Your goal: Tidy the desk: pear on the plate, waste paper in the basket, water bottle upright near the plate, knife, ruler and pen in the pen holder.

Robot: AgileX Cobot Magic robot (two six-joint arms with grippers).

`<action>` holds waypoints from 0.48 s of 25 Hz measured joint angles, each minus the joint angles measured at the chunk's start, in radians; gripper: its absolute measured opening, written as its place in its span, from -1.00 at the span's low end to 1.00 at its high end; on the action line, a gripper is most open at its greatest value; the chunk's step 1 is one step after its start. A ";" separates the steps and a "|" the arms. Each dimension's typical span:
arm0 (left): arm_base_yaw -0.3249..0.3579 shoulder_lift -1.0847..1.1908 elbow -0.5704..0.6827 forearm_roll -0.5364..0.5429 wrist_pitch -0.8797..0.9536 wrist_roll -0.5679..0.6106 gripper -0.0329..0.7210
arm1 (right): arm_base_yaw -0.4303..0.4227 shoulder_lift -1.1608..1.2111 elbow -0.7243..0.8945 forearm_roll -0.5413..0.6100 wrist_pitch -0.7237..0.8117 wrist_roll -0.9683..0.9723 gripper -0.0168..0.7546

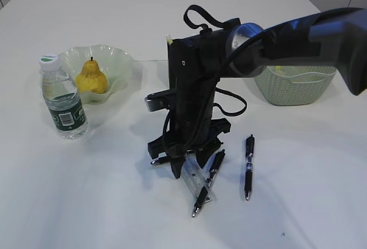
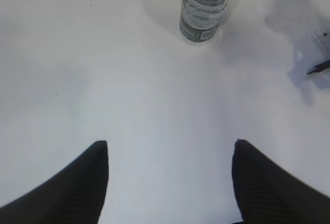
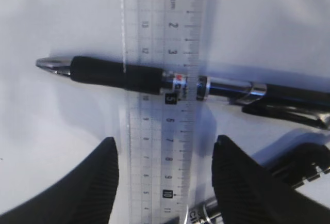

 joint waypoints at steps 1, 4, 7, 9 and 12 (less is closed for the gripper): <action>0.000 0.000 0.000 0.000 0.000 0.000 0.49 | 0.000 0.000 0.000 0.000 0.000 0.000 0.23; 0.000 0.000 0.000 0.000 0.000 0.000 0.49 | 0.000 0.000 0.000 0.000 0.000 0.000 0.23; 0.000 0.000 0.000 0.000 0.000 0.000 0.49 | 0.000 0.000 0.000 0.000 0.000 0.000 0.24; 0.000 0.000 0.000 0.000 0.000 0.000 0.49 | 0.000 0.000 0.000 0.000 0.000 0.000 0.24; 0.000 0.000 0.000 0.000 0.000 0.000 0.49 | 0.000 0.000 0.000 0.000 0.000 0.000 0.18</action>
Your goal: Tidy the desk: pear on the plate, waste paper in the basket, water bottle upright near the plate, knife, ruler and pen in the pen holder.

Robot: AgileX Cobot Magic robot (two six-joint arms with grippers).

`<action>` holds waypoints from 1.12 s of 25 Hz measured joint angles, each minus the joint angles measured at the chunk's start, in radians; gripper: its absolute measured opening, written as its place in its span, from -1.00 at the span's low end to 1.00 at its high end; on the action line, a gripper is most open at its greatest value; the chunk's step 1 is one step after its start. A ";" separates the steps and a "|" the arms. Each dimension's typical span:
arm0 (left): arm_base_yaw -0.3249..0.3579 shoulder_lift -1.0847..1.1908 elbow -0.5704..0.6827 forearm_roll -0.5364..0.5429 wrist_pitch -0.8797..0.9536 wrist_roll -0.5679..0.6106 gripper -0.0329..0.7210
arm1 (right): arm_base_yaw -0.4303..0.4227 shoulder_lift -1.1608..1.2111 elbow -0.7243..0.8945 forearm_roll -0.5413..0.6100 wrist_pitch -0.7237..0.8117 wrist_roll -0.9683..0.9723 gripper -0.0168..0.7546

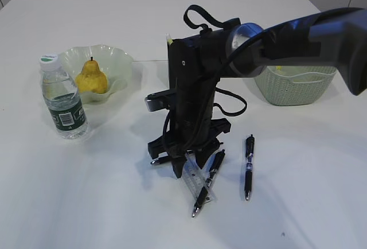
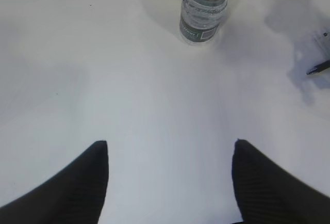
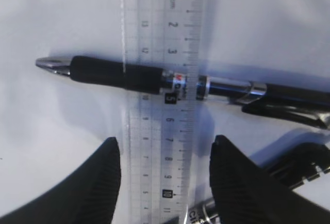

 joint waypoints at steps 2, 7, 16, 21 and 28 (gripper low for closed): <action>0.000 0.000 0.000 0.000 0.000 0.000 0.49 | 0.000 0.000 0.000 0.000 0.000 0.000 0.06; 0.000 0.000 0.000 0.000 0.000 0.000 0.49 | 0.000 0.000 0.000 0.000 0.000 0.000 -0.14; 0.000 0.000 0.000 0.000 0.000 0.000 0.49 | 0.000 0.000 -0.004 0.000 0.007 0.000 -0.14; 0.000 0.000 0.000 0.000 0.000 0.000 0.49 | 0.000 0.002 -0.056 0.000 0.065 0.000 -0.14; 0.000 0.000 0.000 0.000 0.000 0.000 0.49 | 0.000 0.002 -0.087 0.000 0.090 -0.001 -0.14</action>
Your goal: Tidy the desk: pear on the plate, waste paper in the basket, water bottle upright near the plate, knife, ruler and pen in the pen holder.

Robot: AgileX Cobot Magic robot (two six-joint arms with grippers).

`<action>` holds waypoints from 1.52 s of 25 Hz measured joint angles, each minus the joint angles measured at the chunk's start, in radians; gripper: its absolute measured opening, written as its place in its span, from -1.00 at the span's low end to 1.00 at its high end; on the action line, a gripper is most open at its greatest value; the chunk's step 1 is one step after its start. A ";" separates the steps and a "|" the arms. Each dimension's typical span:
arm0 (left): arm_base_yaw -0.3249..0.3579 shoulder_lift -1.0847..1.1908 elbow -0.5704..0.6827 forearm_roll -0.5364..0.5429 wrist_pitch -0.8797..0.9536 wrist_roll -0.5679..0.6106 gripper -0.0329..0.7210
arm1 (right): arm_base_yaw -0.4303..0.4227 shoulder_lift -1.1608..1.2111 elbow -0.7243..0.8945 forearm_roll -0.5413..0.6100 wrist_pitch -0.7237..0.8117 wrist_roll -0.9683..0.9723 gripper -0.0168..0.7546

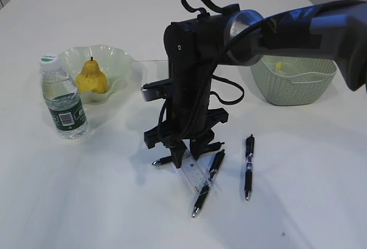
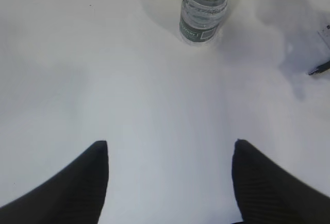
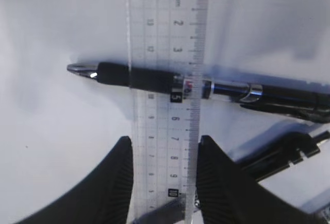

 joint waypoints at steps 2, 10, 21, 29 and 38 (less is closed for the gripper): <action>0.000 0.000 0.000 0.000 0.000 0.000 0.49 | 0.000 0.000 -0.004 0.000 0.017 0.000 -0.14; 0.000 0.000 0.000 0.000 0.000 0.000 0.49 | 0.000 0.000 -0.091 0.000 0.033 0.000 -0.15; 0.000 0.000 0.000 0.000 0.000 0.000 0.49 | 0.000 0.000 -0.154 -0.002 0.028 -0.018 -0.15; 0.000 0.000 0.000 0.013 0.000 0.000 0.49 | 0.000 -0.025 -0.154 -0.002 0.033 -0.021 -0.15; 0.000 0.000 0.000 0.015 0.000 0.000 0.49 | 0.000 -0.133 -0.154 -0.038 0.033 -0.024 -0.15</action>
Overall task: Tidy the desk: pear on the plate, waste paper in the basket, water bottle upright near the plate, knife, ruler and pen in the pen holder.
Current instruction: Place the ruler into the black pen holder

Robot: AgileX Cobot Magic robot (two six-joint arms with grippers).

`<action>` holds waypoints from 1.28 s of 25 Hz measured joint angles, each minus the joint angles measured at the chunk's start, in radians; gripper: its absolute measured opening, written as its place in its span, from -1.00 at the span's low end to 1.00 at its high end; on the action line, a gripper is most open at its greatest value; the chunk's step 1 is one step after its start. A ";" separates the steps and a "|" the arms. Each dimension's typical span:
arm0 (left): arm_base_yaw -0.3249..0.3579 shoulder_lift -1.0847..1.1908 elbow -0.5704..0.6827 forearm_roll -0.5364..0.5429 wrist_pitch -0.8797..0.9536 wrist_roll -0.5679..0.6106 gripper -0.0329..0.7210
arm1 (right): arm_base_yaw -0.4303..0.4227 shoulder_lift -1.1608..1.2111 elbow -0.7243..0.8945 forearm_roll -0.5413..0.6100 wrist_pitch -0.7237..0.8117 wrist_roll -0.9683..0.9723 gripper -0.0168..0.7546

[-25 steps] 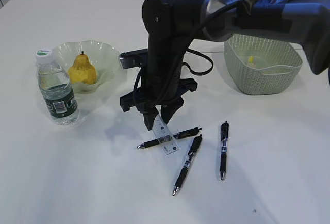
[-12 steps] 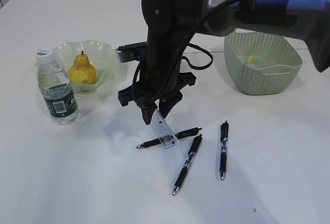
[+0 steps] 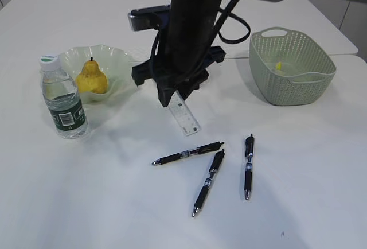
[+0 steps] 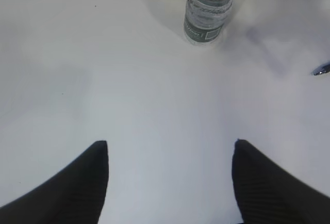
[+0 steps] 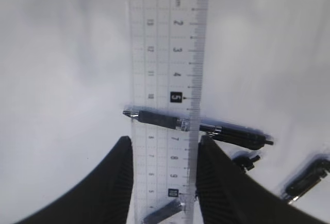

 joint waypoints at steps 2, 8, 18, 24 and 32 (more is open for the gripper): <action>0.000 0.000 0.000 0.000 0.000 0.000 0.49 | 0.000 -0.033 0.000 -0.018 0.000 0.000 -0.15; 0.000 0.000 0.000 0.000 0.000 0.000 0.49 | 0.000 -0.139 0.000 -0.076 -0.010 0.000 -0.15; 0.000 0.000 0.000 0.000 0.000 0.000 0.49 | 0.000 -0.191 0.002 -0.116 -0.197 -0.001 -0.15; 0.000 0.000 0.000 0.000 0.000 0.000 0.49 | 0.000 -0.191 0.067 -0.171 -0.379 0.005 -0.15; 0.000 0.000 0.000 0.005 0.000 0.000 0.49 | 0.000 -0.191 0.309 -0.262 -0.711 0.035 -0.15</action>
